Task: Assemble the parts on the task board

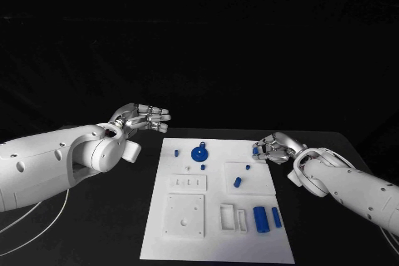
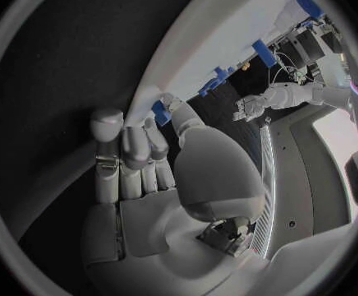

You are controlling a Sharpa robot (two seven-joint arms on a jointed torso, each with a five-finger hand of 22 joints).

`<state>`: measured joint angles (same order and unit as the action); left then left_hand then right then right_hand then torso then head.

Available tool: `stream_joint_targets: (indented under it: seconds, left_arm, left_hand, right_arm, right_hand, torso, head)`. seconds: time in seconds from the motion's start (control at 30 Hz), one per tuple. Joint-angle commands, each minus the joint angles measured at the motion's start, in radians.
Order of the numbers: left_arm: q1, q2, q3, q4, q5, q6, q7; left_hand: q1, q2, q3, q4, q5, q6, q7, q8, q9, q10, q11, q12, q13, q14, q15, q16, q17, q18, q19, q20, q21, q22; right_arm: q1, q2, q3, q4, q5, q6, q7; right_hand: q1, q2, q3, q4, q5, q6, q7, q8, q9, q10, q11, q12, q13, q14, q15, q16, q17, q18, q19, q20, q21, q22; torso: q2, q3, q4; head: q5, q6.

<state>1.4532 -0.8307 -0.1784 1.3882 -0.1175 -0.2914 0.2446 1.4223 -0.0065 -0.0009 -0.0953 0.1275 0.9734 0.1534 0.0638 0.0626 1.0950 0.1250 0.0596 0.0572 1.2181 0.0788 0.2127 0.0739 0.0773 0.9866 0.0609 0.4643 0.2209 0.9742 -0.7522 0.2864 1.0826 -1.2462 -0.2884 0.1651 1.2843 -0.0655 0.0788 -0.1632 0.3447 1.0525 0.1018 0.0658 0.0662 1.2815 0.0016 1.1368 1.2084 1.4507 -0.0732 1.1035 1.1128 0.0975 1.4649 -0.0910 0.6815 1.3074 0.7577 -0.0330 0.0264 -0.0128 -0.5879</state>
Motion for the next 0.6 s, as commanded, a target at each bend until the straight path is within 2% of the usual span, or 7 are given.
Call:
stream_joint_targets:
  seconds: [0.03,0.17,0.23,0.4,0.6]
  left_arm:
    - [0.000,0.002,0.001,0.002,-0.003,0.015,0.003]
    - [0.000,0.002,0.001,0.002,-0.003,0.015,0.002]
    - [0.000,0.001,0.001,0.003,-0.003,0.016,0.002]
    - [0.001,0.000,0.001,0.003,-0.003,0.016,0.000]
    - [0.001,0.000,0.001,0.004,-0.003,0.016,-0.002]
  left_hand:
    - [0.002,-0.007,0.000,0.006,-0.002,-0.007,0.000,-0.002,0.001,-0.006,-0.001,0.000,0.001,-0.002,0.000,-0.004,-0.001,0.007,0.004,0.000,-0.001,-0.001]
    - [0.002,-0.007,0.000,0.006,-0.002,-0.007,0.000,-0.002,0.001,-0.006,-0.001,0.000,0.001,-0.002,0.000,-0.004,-0.001,0.007,0.004,0.000,-0.001,-0.001]
    - [0.002,-0.007,0.000,0.006,-0.002,-0.007,0.000,-0.002,0.001,-0.006,-0.001,0.000,0.001,-0.002,0.000,-0.004,-0.001,0.007,0.004,0.000,-0.001,-0.001]
    - [0.002,-0.007,0.000,0.006,-0.002,-0.007,0.000,-0.002,0.001,-0.006,-0.001,0.000,0.001,-0.002,0.000,-0.004,-0.001,0.007,0.004,0.000,-0.001,-0.001]
    - [0.002,-0.006,0.000,0.007,-0.003,-0.007,0.000,-0.002,0.001,-0.006,-0.001,0.001,0.002,-0.003,0.000,-0.004,-0.001,0.007,0.004,0.000,-0.001,-0.002]
  right_arm:
    - [-0.001,0.003,0.000,-0.002,0.001,0.000,0.004]
    - [-0.001,0.004,0.000,-0.005,0.002,0.001,0.002]
    - [-0.001,0.004,0.000,-0.006,0.002,0.001,0.002]
    - [-0.001,0.004,0.000,-0.008,0.002,0.002,0.000]
    - [-0.001,0.005,0.000,-0.009,0.002,-0.003,-0.002]
  right_hand:
    - [-0.007,0.007,0.008,0.000,-0.007,0.012,0.001,-0.003,-0.001,0.005,-0.002,0.005,0.002,0.003,0.005,0.004,0.002,0.009,0.051,0.005,0.006,0.080]
    - [-0.004,0.014,0.015,-0.003,-0.016,0.024,-0.002,-0.003,-0.001,0.006,-0.004,0.007,0.004,0.003,0.003,0.005,0.003,0.008,0.051,0.004,0.008,0.081]
    - [0.000,0.023,0.029,-0.008,-0.051,0.042,-0.007,-0.003,0.000,0.006,-0.007,0.007,0.005,0.003,0.001,0.006,0.004,0.007,0.051,0.002,0.011,0.081]
    - [-0.004,0.031,0.067,-0.018,-0.093,0.081,-0.018,-0.003,0.005,0.007,-0.014,0.007,0.007,0.003,-0.004,0.006,0.006,0.001,0.050,-0.004,0.012,0.081]
    - [-0.008,0.034,0.085,-0.023,-0.105,0.120,-0.030,-0.002,0.011,0.009,-0.022,0.007,0.010,0.003,-0.010,0.004,0.007,-0.003,0.050,-0.009,0.014,0.082]
  torso:
    - [0.000,-0.0003,0.0014]
    - [0.000,-0.0002,0.0012]
    - [0.000,-0.0003,0.0009]
    - [0.000,0.0004,-0.0002]
    - [0.000,0.0007,0.0000]
  head:
    - [-0.001,0.001]
    - [-0.001,0.001]
    - [-0.001,0.001]
    - [0.001,-0.001]
    - [0.000,-0.002]
